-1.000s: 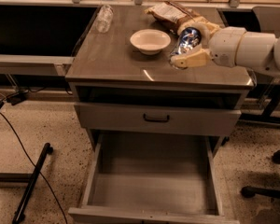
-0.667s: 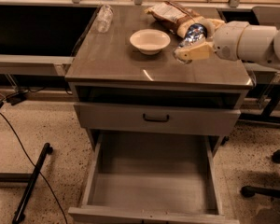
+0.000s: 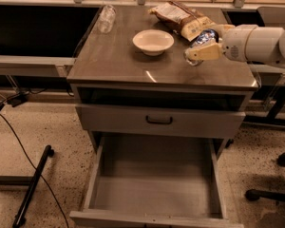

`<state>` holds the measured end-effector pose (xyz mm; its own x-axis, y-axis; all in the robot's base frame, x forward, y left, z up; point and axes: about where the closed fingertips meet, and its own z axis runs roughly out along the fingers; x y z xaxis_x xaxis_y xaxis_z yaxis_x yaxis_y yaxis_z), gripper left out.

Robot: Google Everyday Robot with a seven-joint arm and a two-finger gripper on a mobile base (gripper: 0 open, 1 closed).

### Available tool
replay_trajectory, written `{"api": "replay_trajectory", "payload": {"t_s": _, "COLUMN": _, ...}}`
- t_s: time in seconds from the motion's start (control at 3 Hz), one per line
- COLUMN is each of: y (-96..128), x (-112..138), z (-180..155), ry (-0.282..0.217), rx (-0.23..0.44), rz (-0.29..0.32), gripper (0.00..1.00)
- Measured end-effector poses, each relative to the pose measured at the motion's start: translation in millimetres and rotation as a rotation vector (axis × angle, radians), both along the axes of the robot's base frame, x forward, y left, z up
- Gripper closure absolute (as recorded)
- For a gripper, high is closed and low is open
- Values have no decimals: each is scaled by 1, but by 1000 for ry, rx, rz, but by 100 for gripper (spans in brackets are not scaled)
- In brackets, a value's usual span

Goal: Pick pepsi can from middle drawer and place on counter

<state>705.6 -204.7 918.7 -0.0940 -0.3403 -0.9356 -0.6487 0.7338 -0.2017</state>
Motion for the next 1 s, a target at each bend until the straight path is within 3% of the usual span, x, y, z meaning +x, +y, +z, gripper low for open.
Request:
{"api": "replay_trajectory", "payload": {"t_s": 0.33, "y": -5, "x": 7, "z": -25, "ry": 68, "rx": 19, "rz": -2, "gripper": 100}}
{"api": "replay_trajectory", "payload": {"t_s": 0.67, "y": -4, "x": 10, "z": -46, "ry": 116, "rx": 20, "rz": 0, "gripper": 83}}
{"api": "replay_trajectory", "payload": {"t_s": 1.0, "y": -4, "x": 10, "z": -46, "ry": 117, "rx": 20, "rz": 0, "gripper": 59}}
